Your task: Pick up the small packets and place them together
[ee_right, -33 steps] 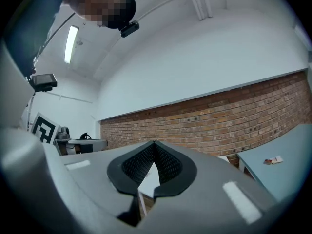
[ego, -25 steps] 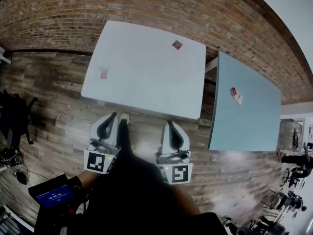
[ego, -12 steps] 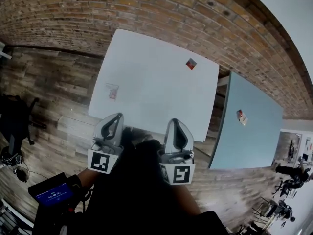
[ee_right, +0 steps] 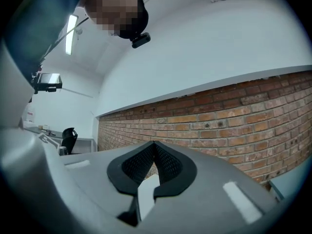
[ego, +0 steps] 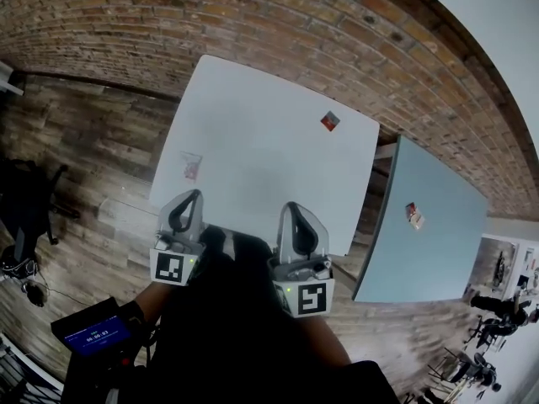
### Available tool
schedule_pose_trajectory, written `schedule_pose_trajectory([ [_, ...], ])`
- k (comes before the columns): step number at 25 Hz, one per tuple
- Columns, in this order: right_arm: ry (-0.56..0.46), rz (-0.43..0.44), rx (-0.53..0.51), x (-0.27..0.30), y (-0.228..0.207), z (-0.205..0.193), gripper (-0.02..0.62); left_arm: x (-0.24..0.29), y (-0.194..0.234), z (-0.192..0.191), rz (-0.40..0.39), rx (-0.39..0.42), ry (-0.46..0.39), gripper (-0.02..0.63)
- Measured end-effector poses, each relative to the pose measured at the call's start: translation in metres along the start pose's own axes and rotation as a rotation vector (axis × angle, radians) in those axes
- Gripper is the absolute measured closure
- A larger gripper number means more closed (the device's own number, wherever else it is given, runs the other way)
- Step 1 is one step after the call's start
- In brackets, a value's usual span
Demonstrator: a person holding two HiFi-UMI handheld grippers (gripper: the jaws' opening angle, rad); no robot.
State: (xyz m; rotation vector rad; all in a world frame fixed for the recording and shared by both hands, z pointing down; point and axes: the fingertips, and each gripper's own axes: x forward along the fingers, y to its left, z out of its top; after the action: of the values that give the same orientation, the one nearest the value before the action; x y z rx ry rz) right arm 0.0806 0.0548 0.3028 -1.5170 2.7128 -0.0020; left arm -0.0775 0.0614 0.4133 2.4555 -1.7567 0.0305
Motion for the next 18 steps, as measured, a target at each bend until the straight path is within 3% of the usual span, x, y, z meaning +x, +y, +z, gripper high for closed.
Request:
schedule_pose_trajectory([
  [2,0.009,-0.006,0.007,0.001,-0.006,-0.003,0.594,0.006,0.013,-0.024,0.024,-0.012,0.051,0.491],
  [5,0.043,-0.009,0.019,0.003,-0.013,-0.014,0.594,0.014,0.032,-0.043,0.058,-0.086,0.091,0.486],
  [7,0.066,0.012,0.002,0.005,-0.014,-0.021,0.594,0.015,0.041,-0.051,0.077,-0.089,0.106,0.485],
  [18,0.091,0.056,0.008,0.029,0.005,-0.023,0.594,0.04,0.07,-0.154,0.031,0.062,0.321,0.486],
])
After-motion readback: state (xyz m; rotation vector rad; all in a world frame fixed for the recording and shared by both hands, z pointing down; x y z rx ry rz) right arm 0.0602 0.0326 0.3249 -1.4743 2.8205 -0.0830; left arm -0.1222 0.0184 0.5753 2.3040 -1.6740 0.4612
